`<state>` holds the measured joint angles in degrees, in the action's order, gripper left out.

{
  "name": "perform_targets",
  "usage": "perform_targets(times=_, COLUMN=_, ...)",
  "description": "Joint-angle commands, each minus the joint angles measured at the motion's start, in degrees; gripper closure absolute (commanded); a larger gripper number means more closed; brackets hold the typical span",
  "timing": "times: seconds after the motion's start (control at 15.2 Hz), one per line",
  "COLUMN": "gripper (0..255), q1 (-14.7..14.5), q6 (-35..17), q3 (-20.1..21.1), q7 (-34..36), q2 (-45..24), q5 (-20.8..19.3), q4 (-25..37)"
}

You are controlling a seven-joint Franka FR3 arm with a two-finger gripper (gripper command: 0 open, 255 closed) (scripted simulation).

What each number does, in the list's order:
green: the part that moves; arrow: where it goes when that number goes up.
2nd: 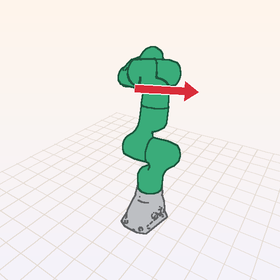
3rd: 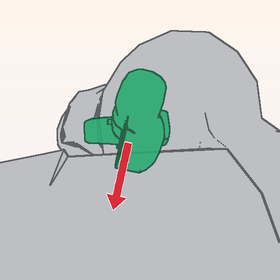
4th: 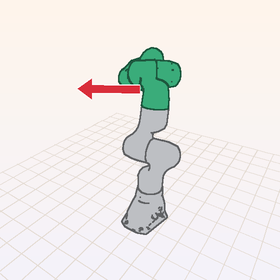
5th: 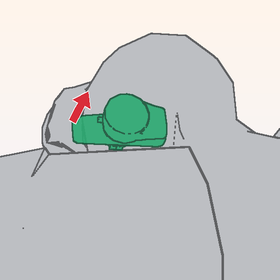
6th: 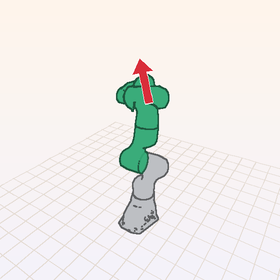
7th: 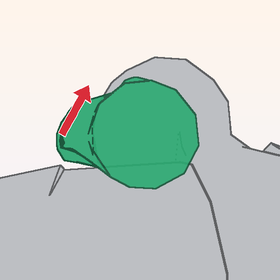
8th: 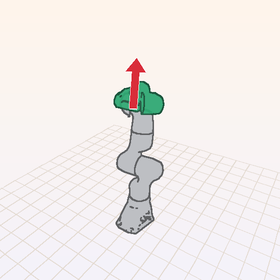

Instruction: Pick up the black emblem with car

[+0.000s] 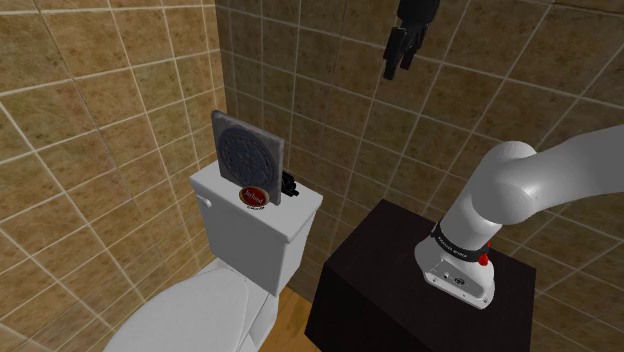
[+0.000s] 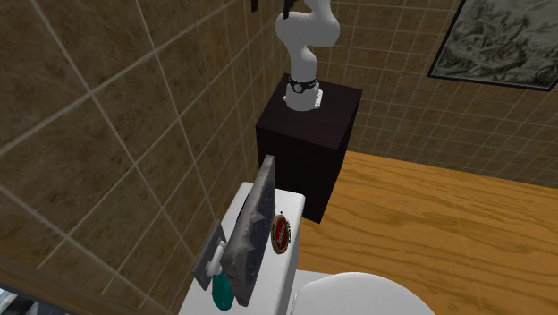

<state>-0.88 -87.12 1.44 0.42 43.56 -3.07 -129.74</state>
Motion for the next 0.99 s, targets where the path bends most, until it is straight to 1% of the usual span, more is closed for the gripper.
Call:
perform_targets(times=0.0, gripper=0, q1=0.0, q6=0.0, q3=0.0, q7=0.0, q2=0.0, q5=0.0, q4=0.0)
perform_targets(times=0.46, gripper=0, q1=-0.4, q6=-14.5, q3=0.0, q7=-0.1, q2=-6.3, q5=0.0, q4=-7.6)
perform_targets(times=0.92, gripper=0, q1=-0.7, q6=-29.1, q3=0.1, q7=-0.1, q2=-16.7, q5=-0.2, q4=-11.4)
